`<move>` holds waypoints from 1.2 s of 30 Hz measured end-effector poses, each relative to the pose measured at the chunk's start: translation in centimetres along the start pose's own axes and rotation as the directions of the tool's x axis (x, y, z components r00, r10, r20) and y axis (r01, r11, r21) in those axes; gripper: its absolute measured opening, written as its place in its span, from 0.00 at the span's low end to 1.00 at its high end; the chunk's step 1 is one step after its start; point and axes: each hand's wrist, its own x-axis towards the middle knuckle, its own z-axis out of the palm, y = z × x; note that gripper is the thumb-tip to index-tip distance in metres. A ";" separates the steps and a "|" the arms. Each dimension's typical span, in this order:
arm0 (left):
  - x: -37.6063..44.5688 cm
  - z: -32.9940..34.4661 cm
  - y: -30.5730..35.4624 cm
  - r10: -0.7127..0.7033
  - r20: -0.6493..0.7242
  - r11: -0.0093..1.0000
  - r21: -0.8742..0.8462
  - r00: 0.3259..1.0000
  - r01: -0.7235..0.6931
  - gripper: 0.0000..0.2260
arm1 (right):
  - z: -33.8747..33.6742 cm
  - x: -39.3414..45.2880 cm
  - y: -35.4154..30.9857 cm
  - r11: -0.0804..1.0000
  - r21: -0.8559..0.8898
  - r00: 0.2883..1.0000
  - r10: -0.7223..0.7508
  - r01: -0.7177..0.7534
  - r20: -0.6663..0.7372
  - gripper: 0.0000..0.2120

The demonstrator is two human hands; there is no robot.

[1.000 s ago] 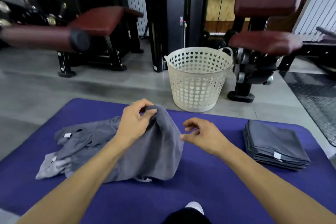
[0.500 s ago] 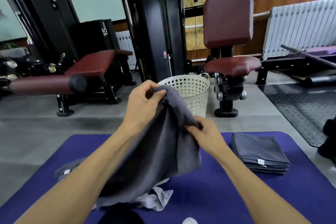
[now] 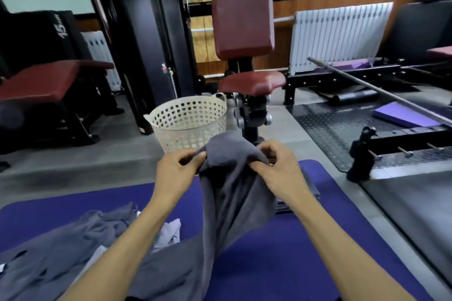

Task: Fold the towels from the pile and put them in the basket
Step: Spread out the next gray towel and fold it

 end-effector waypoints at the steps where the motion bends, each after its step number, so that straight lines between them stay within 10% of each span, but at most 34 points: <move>1: -0.4 0.7 -1.2 -0.038 0.002 0.999 -0.005 0.999 0.038 0.11 | -0.3 -0.1 0.5 0.999 -0.037 0.999 0.023 -0.021 0.036 0.09; 9: -1.4 2.4 -4.4 -0.147 0.095 0.978 -0.135 0.985 0.159 0.08 | -2.2 -1.4 4.0 0.914 -0.367 0.881 0.311 -0.174 0.357 0.25; 12: -1.7 2.9 -5.3 -0.113 0.172 0.992 -0.043 0.979 0.122 0.06 | -1.8 -1.4 4.7 0.907 -0.397 0.804 0.339 -0.141 0.488 0.15; 18: -1.7 3.2 -5.9 -0.116 0.179 0.992 0.071 0.977 0.105 0.05 | -0.7 -0.6 4.4 0.898 -0.427 0.839 0.310 -0.104 0.448 0.13; 24: -1.8 2.2 -7.1 -0.212 0.241 0.968 0.186 0.947 0.169 0.05 | -0.7 -0.7 5.2 0.860 -0.485 0.724 0.435 -0.158 0.535 0.19; 29: -1.9 1.7 -7.7 -0.247 0.306 0.963 0.182 0.920 0.198 0.06 | -0.9 -0.9 6.0 0.922 -0.365 0.814 0.308 -0.129 0.492 0.16; 36: -2.4 1.0 -9.5 -0.341 0.536 0.901 0.421 0.772 0.106 0.05 | -0.9 -1.0 6.2 0.943 -0.290 0.978 0.193 -0.162 0.084 0.18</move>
